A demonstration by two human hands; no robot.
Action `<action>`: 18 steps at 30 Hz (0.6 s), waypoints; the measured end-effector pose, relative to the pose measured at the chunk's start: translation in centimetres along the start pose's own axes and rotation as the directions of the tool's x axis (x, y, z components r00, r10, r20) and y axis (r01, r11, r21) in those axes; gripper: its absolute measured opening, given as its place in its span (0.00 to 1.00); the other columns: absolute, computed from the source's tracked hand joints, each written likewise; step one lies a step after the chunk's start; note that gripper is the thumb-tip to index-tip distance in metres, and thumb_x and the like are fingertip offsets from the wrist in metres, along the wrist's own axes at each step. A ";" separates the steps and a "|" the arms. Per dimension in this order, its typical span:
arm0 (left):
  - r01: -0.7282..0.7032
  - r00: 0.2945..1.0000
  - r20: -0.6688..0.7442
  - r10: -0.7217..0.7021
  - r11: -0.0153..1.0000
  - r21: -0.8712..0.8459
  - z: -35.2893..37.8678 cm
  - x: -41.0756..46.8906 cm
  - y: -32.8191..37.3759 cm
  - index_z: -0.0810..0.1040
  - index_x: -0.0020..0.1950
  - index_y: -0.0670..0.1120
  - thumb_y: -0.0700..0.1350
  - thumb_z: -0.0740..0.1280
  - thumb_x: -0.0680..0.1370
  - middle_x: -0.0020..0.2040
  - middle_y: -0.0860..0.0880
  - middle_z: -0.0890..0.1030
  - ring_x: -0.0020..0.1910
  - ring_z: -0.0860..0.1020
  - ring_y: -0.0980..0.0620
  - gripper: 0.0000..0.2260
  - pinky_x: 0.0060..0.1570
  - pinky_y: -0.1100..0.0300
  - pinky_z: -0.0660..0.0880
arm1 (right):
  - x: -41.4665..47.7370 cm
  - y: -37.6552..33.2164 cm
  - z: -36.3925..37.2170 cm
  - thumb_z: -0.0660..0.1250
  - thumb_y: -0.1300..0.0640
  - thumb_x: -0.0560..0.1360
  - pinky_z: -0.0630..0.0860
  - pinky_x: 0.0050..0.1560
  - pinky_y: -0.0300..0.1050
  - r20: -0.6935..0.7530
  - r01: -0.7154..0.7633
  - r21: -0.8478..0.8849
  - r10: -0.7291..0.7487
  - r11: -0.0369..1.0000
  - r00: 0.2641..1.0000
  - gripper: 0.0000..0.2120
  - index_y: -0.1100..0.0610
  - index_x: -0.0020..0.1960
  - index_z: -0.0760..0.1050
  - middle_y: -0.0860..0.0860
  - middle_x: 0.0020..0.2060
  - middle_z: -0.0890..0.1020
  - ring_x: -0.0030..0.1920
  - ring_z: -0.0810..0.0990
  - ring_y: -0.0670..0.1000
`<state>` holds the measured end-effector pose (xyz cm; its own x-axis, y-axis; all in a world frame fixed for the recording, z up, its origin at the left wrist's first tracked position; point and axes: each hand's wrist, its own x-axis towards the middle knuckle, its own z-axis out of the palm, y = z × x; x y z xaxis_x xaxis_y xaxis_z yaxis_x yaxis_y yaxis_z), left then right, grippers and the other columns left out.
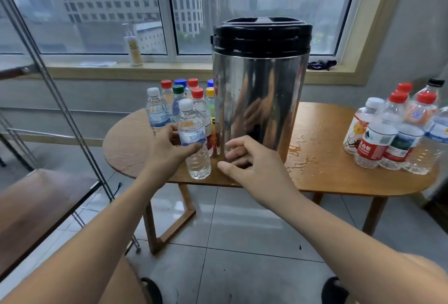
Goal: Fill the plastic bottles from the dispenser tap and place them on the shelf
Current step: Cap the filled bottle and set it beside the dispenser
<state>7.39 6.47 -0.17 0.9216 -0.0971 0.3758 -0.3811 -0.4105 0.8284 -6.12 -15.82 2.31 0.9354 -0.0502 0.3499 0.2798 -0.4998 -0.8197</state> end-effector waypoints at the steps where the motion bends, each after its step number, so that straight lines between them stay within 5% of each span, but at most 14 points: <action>1: 0.015 1.000 -0.020 -0.014 1.000 0.020 -0.1 0.7 -0.3 0.78 0.60 0.52 0.51 0.85 0.72 0.56 0.55 0.85 0.55 0.82 0.58 0.22 0.54 0.56 0.80 | 0.1 -0.1 0.0 0.79 0.46 0.77 0.84 0.53 0.39 -0.002 0.000 -0.014 0.000 1.000 1.000 0.19 0.45 0.65 0.79 0.41 0.51 0.84 0.50 0.85 0.38; 10: 0.103 0.992 -0.077 -0.097 0.992 0.070 0.5 4.1 -2.6 0.80 0.64 0.52 0.54 0.86 0.70 0.55 0.55 0.85 0.55 0.84 0.55 0.26 0.57 0.49 0.84 | 0.2 -0.1 -1.2 0.78 0.47 0.78 0.84 0.53 0.41 -0.020 -0.007 -0.029 0.007 1.000 1.000 0.15 0.44 0.63 0.80 0.41 0.47 0.86 0.50 0.86 0.41; 18: 0.107 0.986 -0.141 -0.086 0.983 0.150 0.4 5.5 -3.3 0.80 0.66 0.52 0.56 0.86 0.69 0.59 0.53 0.84 0.56 0.84 0.51 0.30 0.58 0.44 0.85 | 0.2 0.2 -1.6 0.78 0.49 0.78 0.86 0.53 0.52 -0.043 -0.001 -0.023 0.000 1.000 0.999 0.14 0.44 0.62 0.80 0.42 0.46 0.87 0.46 0.87 0.45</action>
<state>13.70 6.95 -0.98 0.9312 0.0671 0.3582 -0.2650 -0.5501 0.7919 -6.25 -17.32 2.88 0.9252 -0.0872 0.3694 0.2742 -0.5193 -0.8094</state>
